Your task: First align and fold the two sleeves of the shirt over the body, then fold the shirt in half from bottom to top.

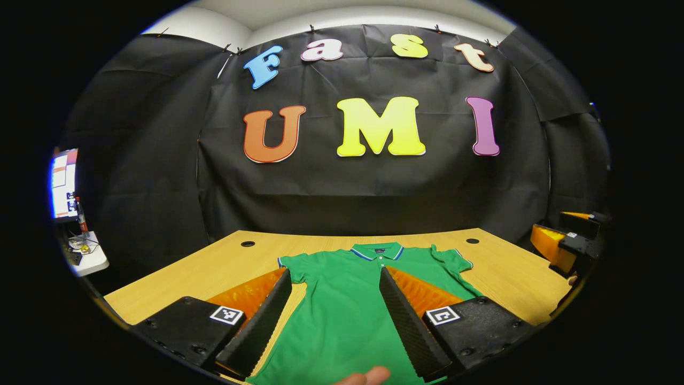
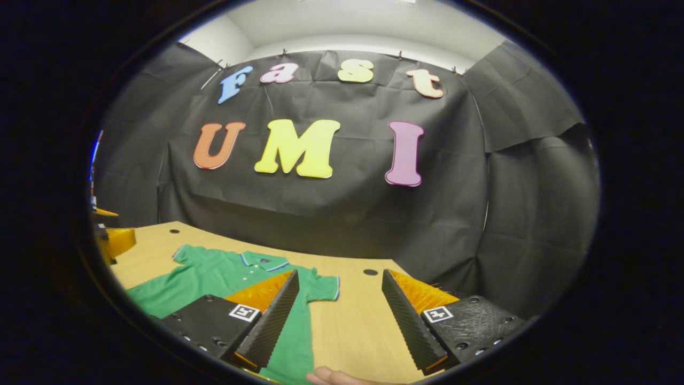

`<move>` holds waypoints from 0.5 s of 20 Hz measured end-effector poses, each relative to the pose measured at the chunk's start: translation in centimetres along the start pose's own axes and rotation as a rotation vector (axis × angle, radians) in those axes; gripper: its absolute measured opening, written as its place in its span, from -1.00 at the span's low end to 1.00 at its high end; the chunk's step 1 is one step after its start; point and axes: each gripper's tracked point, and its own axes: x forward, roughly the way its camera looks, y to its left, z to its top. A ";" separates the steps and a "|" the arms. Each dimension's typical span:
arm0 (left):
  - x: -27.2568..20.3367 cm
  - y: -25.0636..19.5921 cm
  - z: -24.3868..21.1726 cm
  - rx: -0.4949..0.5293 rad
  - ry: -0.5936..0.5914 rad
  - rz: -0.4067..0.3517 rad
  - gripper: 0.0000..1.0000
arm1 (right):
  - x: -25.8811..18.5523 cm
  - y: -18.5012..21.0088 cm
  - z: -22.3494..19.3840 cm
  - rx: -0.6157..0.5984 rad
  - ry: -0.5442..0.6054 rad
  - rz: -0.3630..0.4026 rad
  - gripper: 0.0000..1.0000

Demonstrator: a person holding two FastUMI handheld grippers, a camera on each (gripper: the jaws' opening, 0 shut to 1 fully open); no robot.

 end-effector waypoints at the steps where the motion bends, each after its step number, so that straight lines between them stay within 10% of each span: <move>1: 0.3 -0.1 -0.4 0.001 0.007 -0.001 1.00 | 1.9 -0.5 -0.2 0.001 0.007 -0.010 0.89; 10: 2.6 1.9 -2.9 -0.015 0.061 0.059 1.00 | 21.2 -0.7 -5.9 0.028 0.250 -0.004 0.89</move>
